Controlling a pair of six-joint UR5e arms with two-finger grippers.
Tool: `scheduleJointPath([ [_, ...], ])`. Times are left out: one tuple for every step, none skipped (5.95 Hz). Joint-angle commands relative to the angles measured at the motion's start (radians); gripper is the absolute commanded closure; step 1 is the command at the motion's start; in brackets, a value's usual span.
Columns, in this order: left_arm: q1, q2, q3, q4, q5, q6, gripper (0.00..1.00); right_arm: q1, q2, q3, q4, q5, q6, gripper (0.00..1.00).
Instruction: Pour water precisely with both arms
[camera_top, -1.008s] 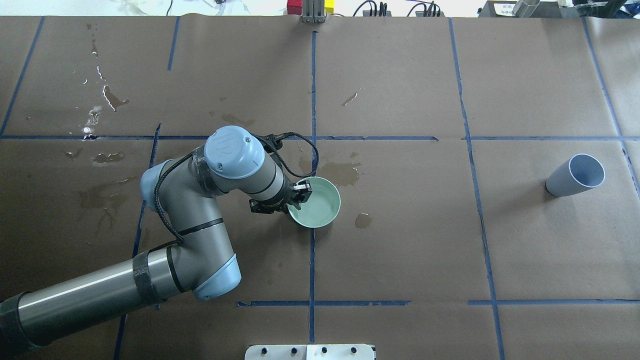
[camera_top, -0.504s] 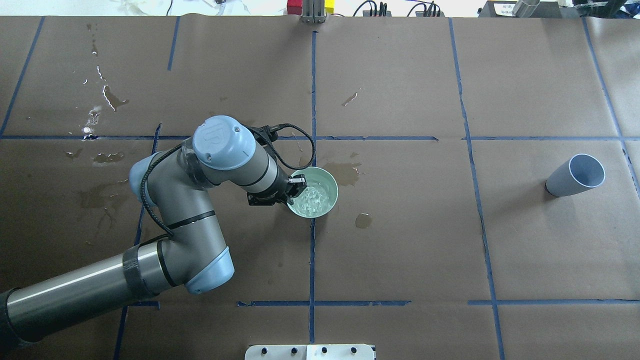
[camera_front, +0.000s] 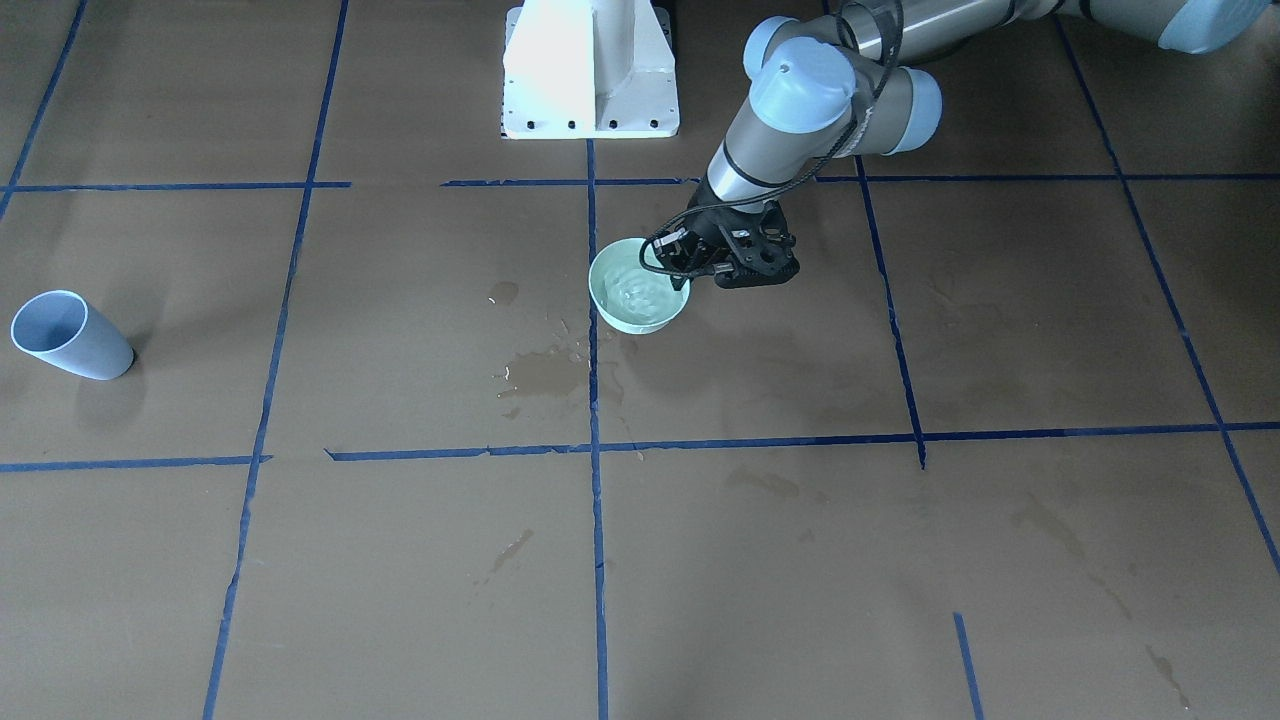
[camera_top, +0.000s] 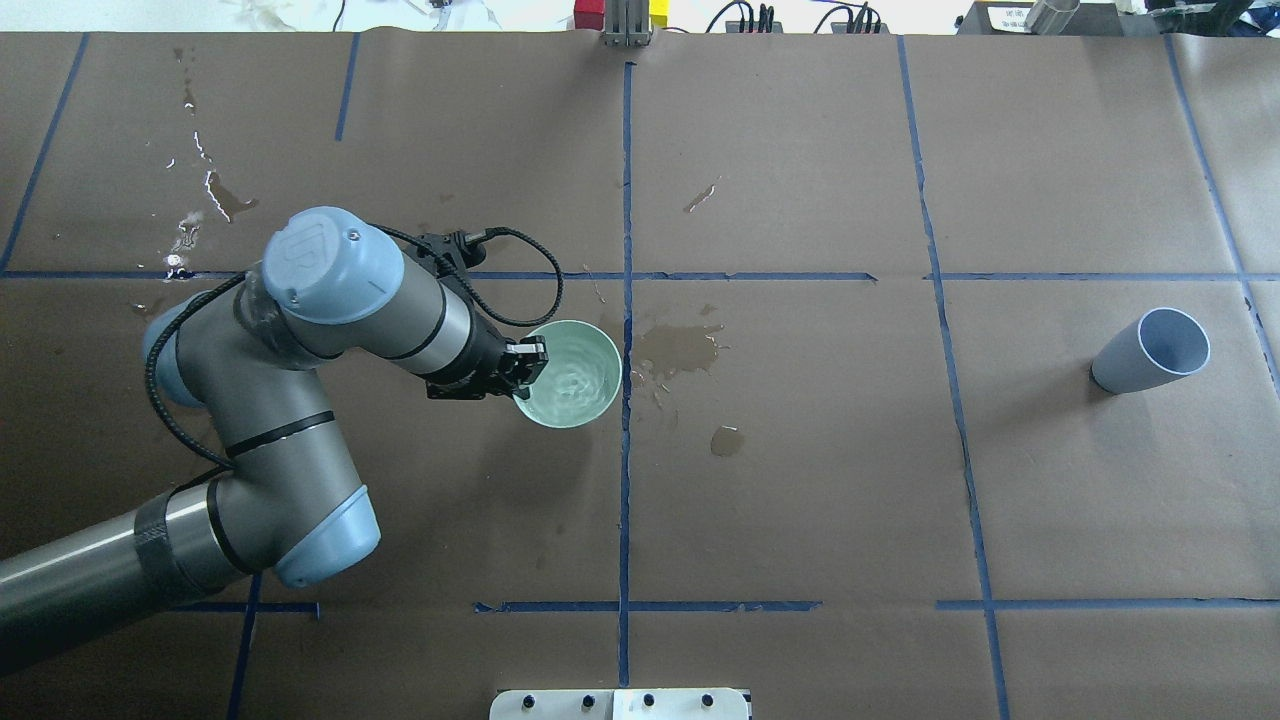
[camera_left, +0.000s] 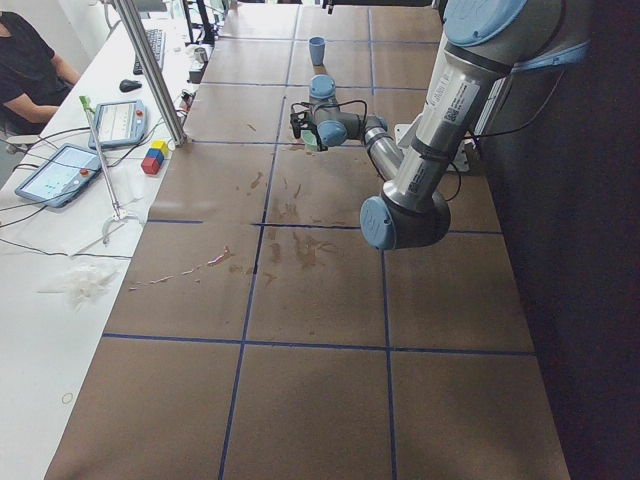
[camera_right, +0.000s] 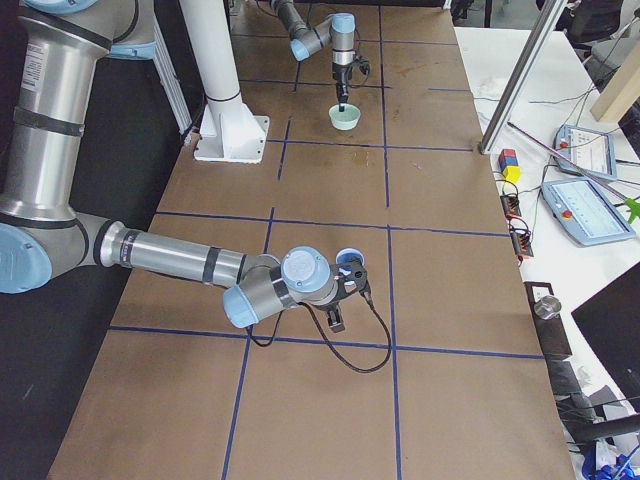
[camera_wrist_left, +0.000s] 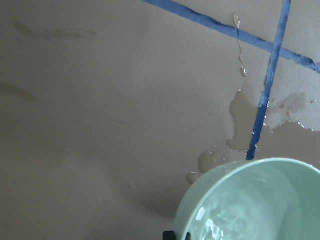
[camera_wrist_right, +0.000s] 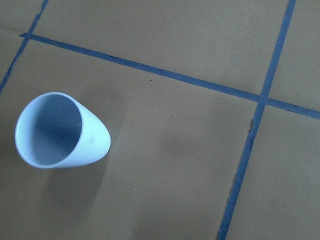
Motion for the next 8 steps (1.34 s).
scheduleJointPath([
  [-0.068,0.111,-0.049,-0.004,-0.066,0.145,1.0,0.003,0.0,0.001,0.0,0.0,0.0,0.0],
  [-0.097,0.165,-0.056,-0.009,-0.077,0.235,1.0,0.001,0.0,0.001,0.0,0.0,0.0,0.0],
  [-0.134,0.249,-0.09,-0.01,-0.093,0.348,1.0,0.003,0.0,0.001,0.0,0.0,0.0,0.0],
  [-0.189,0.32,-0.092,-0.026,-0.149,0.454,1.0,0.004,0.0,0.012,-0.003,0.0,0.0,0.0],
  [-0.226,0.398,-0.078,-0.097,-0.166,0.534,1.0,0.0,-0.002,0.036,-0.017,-0.002,0.0,0.0],
  [-0.264,0.45,-0.051,-0.16,-0.217,0.585,1.0,0.001,-0.002,0.038,-0.017,-0.002,0.0,0.0],
  [-0.321,0.499,-0.019,-0.196,-0.263,0.683,1.0,-0.002,-0.002,0.038,-0.017,-0.002,0.0,0.0],
  [-0.399,0.535,0.032,-0.202,-0.322,0.807,1.0,-0.002,-0.002,0.038,-0.018,-0.002,0.002,0.0],
])
